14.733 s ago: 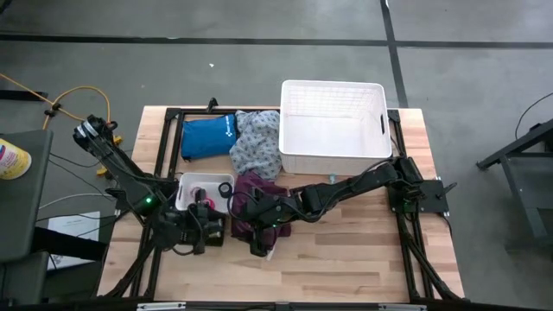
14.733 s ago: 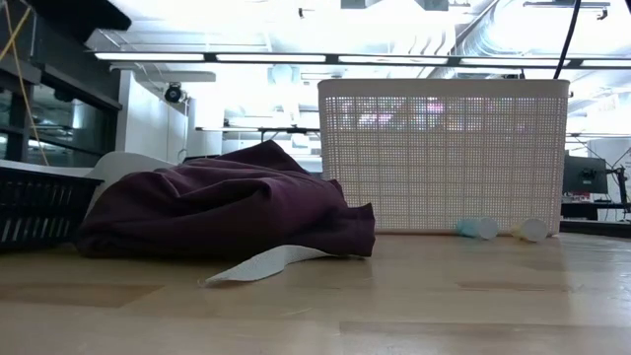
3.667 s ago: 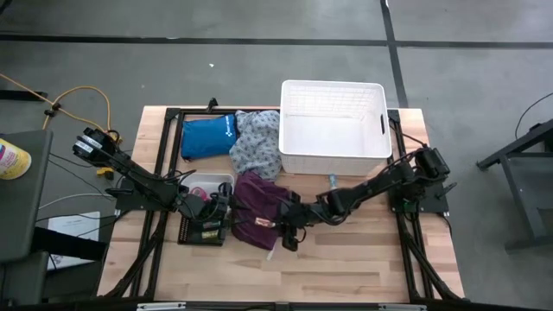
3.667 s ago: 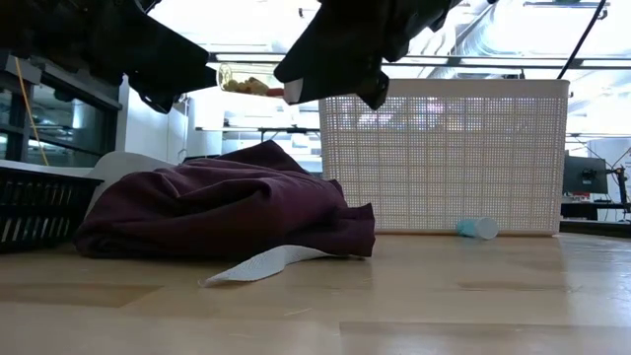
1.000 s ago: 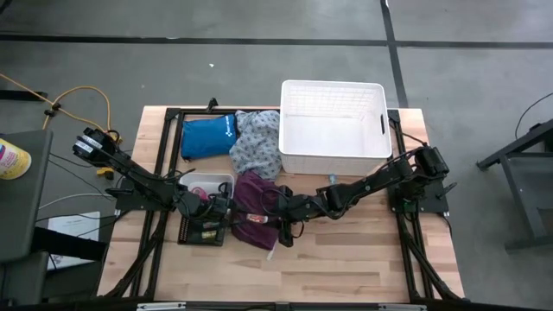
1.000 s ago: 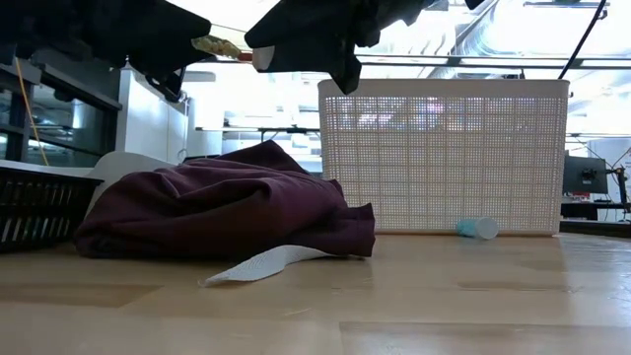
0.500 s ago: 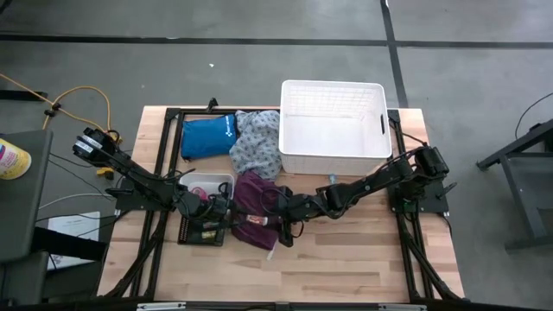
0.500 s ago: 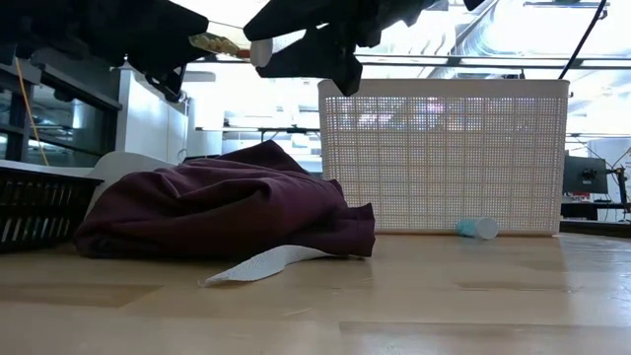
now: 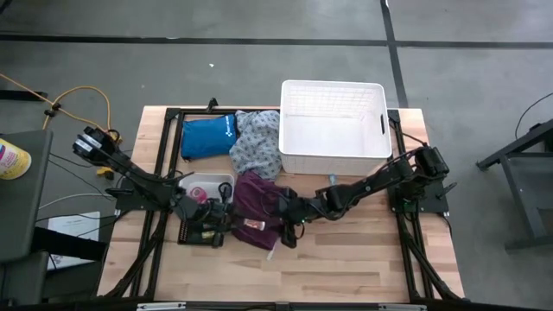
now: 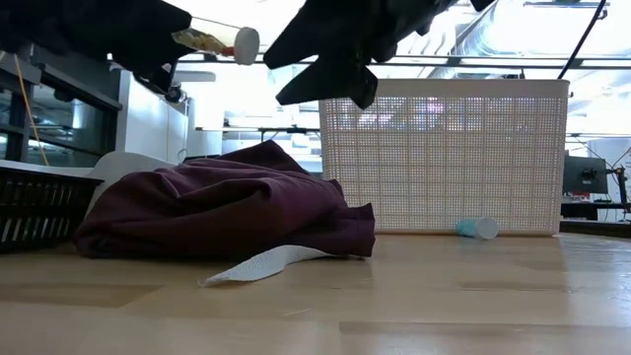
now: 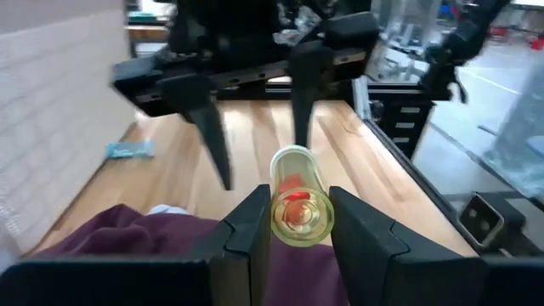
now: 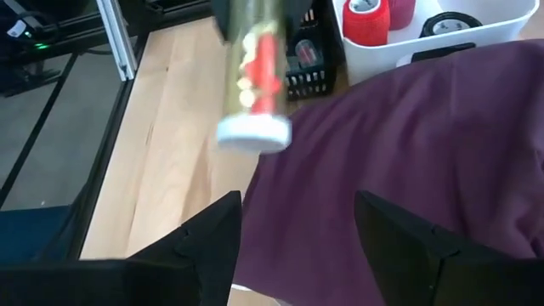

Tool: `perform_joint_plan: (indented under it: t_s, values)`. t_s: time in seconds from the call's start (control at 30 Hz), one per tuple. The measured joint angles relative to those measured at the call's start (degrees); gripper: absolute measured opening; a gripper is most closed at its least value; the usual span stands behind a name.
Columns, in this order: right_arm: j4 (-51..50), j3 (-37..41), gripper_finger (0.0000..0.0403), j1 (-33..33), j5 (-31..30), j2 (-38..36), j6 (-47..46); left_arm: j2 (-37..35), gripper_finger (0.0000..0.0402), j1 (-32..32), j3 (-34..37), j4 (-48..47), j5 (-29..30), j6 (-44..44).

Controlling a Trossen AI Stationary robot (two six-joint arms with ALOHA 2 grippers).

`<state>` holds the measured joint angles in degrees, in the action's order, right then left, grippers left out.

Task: Pick & place medical supplies in basket/bin
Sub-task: Put the yellow pill bottle into the black bin

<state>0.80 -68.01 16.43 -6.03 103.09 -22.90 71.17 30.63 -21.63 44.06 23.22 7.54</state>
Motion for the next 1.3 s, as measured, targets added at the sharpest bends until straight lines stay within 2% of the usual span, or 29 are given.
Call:
perform_joint_plan:
  t_s: [0.1, 0.3, 0.63, 0.83, 1.03, 1.3]
  values:
    - [0.0, 0.0, 0.0217, 0.2, 0.0, 0.0, 0.0, -1.0, 0.0099, 1.7, 0.0, -1.3, 5.8, 4.0]
    - [0.0, 0.0, 0.0216, 0.8, 0.0, 0.0, 0.1, -4.9, 0.0099, 7.1, 0.0, -11.8, 15.7, 10.1]
    - [0.0, 0.0, 0.0216, 0.8, 0.0, 0.0, 0.2, -14.7, 0.0099, 20.2, 0.0, -22.4, 25.9, 11.2]
    - [0.1, 0.0, 0.0216, 0.8, 0.0, 0.0, 0.2, -19.9, 0.0099, 27.6, 0.0, -36.3, 34.6, 24.0]
    - [0.2, 0.0, 0.0216, 0.8, 0.0, 0.0, 0.2, -21.5, 0.0099, 32.9, 0.0, -45.2, 33.9, 39.3]
    - [0.3, 0.0, 0.0215, 0.8, 0.0, 0.0, 0.2, -21.5, 0.0099, 35.7, 0.0, -55.6, 26.9, 55.5]
